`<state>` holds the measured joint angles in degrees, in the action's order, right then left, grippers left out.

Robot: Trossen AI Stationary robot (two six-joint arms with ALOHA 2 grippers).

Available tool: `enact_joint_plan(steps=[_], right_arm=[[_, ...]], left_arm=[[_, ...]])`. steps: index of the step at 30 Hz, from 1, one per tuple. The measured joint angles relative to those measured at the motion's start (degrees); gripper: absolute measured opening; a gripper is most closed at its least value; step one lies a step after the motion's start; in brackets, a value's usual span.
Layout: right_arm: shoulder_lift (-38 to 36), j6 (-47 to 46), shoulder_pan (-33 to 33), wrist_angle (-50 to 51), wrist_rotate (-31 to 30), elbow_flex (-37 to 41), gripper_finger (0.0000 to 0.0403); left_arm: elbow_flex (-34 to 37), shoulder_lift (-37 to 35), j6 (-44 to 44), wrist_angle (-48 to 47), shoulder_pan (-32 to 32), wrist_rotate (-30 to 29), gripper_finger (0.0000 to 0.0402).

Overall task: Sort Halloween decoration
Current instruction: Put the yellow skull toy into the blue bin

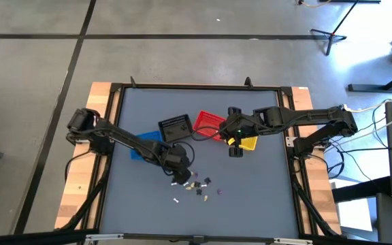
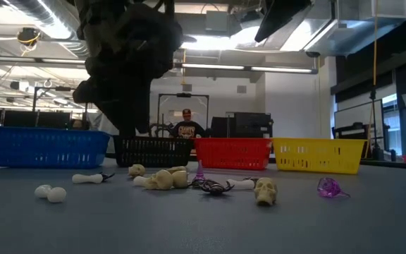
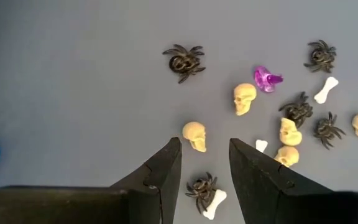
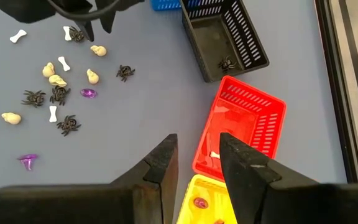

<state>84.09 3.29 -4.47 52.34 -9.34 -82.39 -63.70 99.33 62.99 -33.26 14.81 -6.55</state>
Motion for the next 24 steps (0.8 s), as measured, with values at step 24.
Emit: enact_joint_plan(steps=[24], right_arm=[[0.00, 0.00, 0.00, 0.04, -0.02, 0.00, 0.0115]], left_arm=[[0.00, 4.87, 0.77, 2.97, 0.95, -1.97, 0.0126]])
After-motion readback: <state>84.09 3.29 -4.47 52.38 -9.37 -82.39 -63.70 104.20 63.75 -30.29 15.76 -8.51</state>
